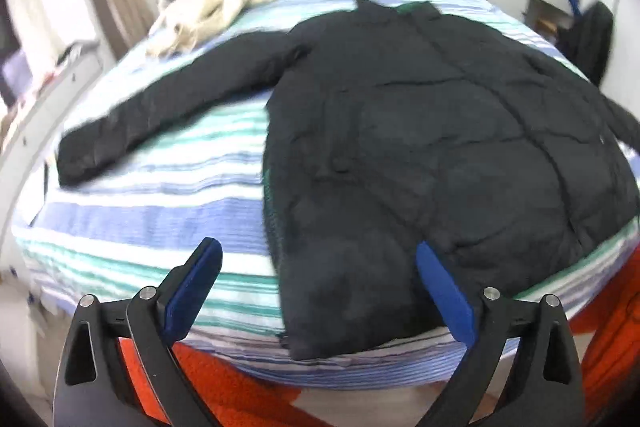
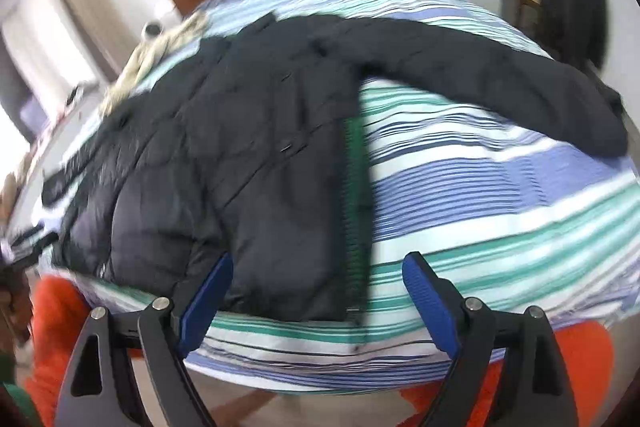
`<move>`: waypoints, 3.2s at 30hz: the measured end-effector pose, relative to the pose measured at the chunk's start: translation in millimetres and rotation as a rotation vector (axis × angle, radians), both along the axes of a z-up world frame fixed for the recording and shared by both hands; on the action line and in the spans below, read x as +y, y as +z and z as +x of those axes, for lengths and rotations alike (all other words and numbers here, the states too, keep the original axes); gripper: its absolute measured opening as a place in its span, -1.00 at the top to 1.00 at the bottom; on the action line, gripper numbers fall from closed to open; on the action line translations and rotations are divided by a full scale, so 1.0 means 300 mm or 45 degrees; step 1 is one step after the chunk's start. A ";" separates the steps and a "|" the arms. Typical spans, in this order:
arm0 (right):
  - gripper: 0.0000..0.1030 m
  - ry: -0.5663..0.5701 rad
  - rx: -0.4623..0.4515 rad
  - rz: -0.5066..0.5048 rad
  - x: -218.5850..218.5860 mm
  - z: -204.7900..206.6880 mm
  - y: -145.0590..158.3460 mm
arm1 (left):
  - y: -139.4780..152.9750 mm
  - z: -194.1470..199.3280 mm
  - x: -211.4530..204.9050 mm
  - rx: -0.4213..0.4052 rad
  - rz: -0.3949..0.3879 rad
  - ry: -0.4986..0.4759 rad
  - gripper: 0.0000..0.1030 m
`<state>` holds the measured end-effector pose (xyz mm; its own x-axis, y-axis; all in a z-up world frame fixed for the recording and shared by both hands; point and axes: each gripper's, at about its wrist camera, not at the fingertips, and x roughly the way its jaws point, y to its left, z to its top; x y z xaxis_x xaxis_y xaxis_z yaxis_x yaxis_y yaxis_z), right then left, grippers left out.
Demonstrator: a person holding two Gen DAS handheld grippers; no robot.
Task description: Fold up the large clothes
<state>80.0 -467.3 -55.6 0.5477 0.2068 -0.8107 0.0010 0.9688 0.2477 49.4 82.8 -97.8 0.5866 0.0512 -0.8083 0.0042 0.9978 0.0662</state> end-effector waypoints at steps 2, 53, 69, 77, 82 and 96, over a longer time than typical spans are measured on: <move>-0.73 -0.008 0.067 0.093 -0.035 0.023 -0.044 | -0.060 0.009 0.030 0.103 -0.084 0.013 -0.90; -0.57 -0.466 -0.193 0.097 -0.338 0.052 0.076 | 0.100 0.231 -0.175 -0.125 -0.135 0.045 -0.97; -0.45 -1.236 -0.342 0.620 -0.877 0.158 -0.191 | -0.138 0.296 -0.171 -0.126 -0.023 0.103 -0.99; 0.77 -1.019 -0.361 0.251 -0.763 0.276 0.003 | -0.077 0.258 -0.152 -0.105 -0.037 0.107 -0.98; 0.77 -0.494 -0.655 0.105 -0.390 0.389 0.392 | 0.000 0.177 -0.125 -0.175 -0.089 0.145 -0.98; 0.70 0.345 -0.412 0.079 0.752 0.698 0.137 | 0.054 0.050 0.043 -0.161 -0.102 0.251 -0.98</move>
<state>289.4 -241.8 -14.6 0.6912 0.4209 -0.5875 -0.3388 0.9068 0.2510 64.6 95.9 -81.8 0.6684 0.1136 -0.7351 -0.1946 0.9805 -0.0255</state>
